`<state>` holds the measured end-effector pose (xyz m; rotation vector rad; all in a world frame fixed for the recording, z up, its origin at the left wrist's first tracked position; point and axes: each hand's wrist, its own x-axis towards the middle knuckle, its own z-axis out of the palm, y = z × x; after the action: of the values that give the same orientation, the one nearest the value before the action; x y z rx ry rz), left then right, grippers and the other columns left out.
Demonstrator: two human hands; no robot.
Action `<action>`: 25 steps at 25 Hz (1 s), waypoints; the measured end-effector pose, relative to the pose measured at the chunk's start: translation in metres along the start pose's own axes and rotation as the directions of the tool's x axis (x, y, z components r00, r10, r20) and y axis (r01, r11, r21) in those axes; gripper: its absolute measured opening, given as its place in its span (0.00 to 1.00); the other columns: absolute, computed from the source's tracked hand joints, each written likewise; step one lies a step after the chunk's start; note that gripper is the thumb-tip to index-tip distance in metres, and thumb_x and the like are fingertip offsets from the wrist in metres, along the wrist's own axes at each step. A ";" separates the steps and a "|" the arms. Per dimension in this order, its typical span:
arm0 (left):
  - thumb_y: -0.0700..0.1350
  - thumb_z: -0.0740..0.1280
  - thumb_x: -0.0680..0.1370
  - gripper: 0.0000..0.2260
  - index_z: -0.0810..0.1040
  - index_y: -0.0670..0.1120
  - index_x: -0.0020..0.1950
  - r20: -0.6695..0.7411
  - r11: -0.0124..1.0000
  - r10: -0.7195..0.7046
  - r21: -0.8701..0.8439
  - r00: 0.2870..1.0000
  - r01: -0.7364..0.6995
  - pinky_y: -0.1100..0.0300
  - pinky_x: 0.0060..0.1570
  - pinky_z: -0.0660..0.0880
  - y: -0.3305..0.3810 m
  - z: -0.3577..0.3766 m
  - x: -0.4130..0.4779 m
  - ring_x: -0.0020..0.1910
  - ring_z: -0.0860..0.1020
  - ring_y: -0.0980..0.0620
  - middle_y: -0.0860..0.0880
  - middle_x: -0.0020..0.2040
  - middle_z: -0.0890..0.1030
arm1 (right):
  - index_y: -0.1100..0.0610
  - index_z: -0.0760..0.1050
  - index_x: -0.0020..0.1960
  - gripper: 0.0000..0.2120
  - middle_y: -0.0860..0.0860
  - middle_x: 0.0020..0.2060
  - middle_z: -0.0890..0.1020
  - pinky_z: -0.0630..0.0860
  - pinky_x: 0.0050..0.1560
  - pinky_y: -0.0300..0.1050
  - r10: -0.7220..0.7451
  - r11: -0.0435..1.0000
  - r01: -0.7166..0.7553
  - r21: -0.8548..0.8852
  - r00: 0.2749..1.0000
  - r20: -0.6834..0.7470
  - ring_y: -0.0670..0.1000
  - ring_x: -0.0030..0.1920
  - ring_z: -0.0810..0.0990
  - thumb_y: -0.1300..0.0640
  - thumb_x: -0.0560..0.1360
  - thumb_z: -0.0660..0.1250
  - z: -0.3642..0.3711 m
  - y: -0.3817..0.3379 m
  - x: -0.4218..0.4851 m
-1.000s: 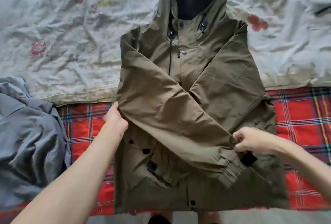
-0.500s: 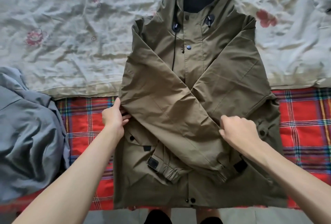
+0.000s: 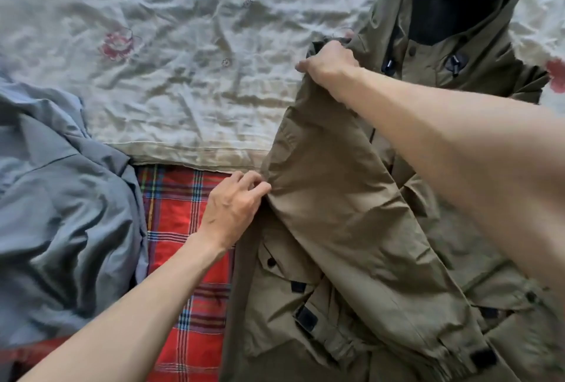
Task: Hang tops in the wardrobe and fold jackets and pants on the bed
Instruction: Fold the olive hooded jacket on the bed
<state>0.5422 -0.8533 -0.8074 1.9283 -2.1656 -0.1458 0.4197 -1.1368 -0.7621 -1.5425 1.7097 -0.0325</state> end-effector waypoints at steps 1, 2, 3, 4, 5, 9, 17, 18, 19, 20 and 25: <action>0.33 0.68 0.73 0.08 0.80 0.45 0.47 0.000 0.999 0.034 -0.004 0.999 -0.034 0.50 0.40 0.77 -0.004 0.003 0.000 0.40 0.75 0.45 0.48 0.47 0.79 | 0.59 0.75 0.57 0.15 0.55 0.60 0.78 0.73 0.58 0.47 0.004 0.999 -0.005 0.047 1.000 0.028 0.57 0.60 0.77 0.49 0.76 0.69 0.008 0.000 0.014; 0.33 0.67 0.73 0.08 0.79 0.45 0.46 0.019 0.999 0.040 -0.026 0.999 -0.039 0.50 0.41 0.76 -0.007 0.006 0.000 0.41 0.75 0.45 0.49 0.47 0.79 | 0.60 0.76 0.61 0.16 0.55 0.60 0.78 0.72 0.60 0.45 0.004 0.995 -0.010 0.102 0.998 0.057 0.55 0.62 0.76 0.53 0.77 0.68 0.011 0.003 0.024; 0.35 0.67 0.72 0.07 0.79 0.45 0.46 0.053 0.999 0.025 -0.050 0.998 -0.023 0.50 0.44 0.76 -0.009 0.006 -0.001 0.42 0.75 0.45 0.49 0.48 0.79 | 0.61 0.76 0.63 0.16 0.54 0.58 0.79 0.72 0.61 0.40 -0.011 0.986 0.004 0.166 0.999 0.041 0.52 0.62 0.76 0.56 0.78 0.68 0.015 0.009 0.032; 0.38 0.65 0.70 0.07 0.78 0.46 0.46 0.092 0.997 -0.006 -0.072 0.996 0.012 0.50 0.47 0.74 -0.011 0.004 -0.002 0.45 0.76 0.44 0.49 0.49 0.79 | 0.60 0.76 0.66 0.16 0.52 0.57 0.79 0.71 0.59 0.35 -0.028 0.959 0.023 0.284 1.000 0.013 0.49 0.62 0.76 0.61 0.78 0.66 0.017 0.016 0.034; 0.42 0.64 0.69 0.08 0.78 0.47 0.45 0.121 0.994 -0.049 -0.094 0.991 0.061 0.50 0.51 0.72 -0.010 0.001 -0.004 0.48 0.76 0.43 0.49 0.51 0.79 | 0.60 0.73 0.69 0.20 0.51 0.59 0.79 0.70 0.58 0.32 -0.041 0.902 0.042 0.429 0.999 -0.011 0.48 0.63 0.76 0.66 0.78 0.64 0.018 0.018 0.029; 0.48 0.61 0.73 0.15 0.77 0.47 0.58 0.031 0.952 -0.271 -0.143 0.962 0.272 0.50 0.61 0.66 0.000 -0.009 0.033 0.62 0.73 0.43 0.46 0.65 0.74 | 0.56 0.64 0.77 0.27 0.53 0.74 0.69 0.62 0.73 0.41 -0.425 0.886 0.461 0.040 0.844 -0.329 0.50 0.74 0.67 0.64 0.78 0.60 0.021 0.035 -0.035; 0.67 0.48 0.81 0.37 0.45 0.45 0.81 0.379 0.989 -0.108 0.133 0.919 0.062 0.55 0.78 0.40 -0.016 0.053 0.237 0.80 0.43 0.52 0.47 0.82 0.45 | 0.62 0.55 0.79 0.35 0.59 0.79 0.56 0.50 0.78 0.56 -0.378 0.782 0.194 -0.592 0.903 -0.203 0.56 0.79 0.54 0.45 0.78 0.58 0.106 0.189 -0.146; 0.67 0.48 0.81 0.38 0.44 0.44 0.81 0.368 0.982 -0.163 0.146 0.915 0.116 0.54 0.78 0.39 -0.019 0.054 0.244 0.80 0.43 0.51 0.47 0.82 0.44 | 0.62 0.56 0.79 0.34 0.59 0.79 0.57 0.49 0.78 0.56 -0.355 0.795 0.185 -0.577 0.914 -0.197 0.56 0.79 0.55 0.45 0.78 0.57 0.107 0.185 -0.143; 0.66 0.48 0.81 0.37 0.43 0.43 0.81 0.344 0.974 -0.212 0.145 0.915 0.172 0.54 0.77 0.39 -0.018 0.053 0.244 0.80 0.42 0.50 0.46 0.82 0.44 | 0.62 0.56 0.79 0.34 0.59 0.79 0.57 0.49 0.78 0.56 -0.360 0.801 0.191 -0.567 0.911 -0.202 0.56 0.79 0.55 0.45 0.78 0.56 0.106 0.182 -0.143; 0.65 0.49 0.82 0.37 0.43 0.42 0.81 0.294 0.970 -0.232 0.140 0.927 0.198 0.53 0.77 0.39 -0.013 0.047 0.237 0.80 0.43 0.48 0.45 0.82 0.44 | 0.61 0.56 0.79 0.34 0.58 0.79 0.57 0.49 0.78 0.56 -0.379 0.806 0.204 -0.556 0.899 -0.219 0.55 0.79 0.54 0.45 0.79 0.56 0.104 0.180 -0.146; 0.62 0.53 0.83 0.32 0.57 0.44 0.80 0.180 0.960 0.214 0.144 0.960 -0.241 0.46 0.77 0.54 0.034 0.044 0.117 0.80 0.53 0.43 0.41 0.80 0.54 | 0.60 0.60 0.78 0.31 0.59 0.78 0.60 0.52 0.78 0.59 -0.406 0.811 0.224 -0.541 0.880 -0.245 0.56 0.79 0.56 0.46 0.79 0.57 0.091 0.227 -0.207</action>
<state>0.4867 -0.9686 -0.8293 1.7848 -2.5642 -0.0889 0.2691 -0.8617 -0.8289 -2.3300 1.7920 -0.0440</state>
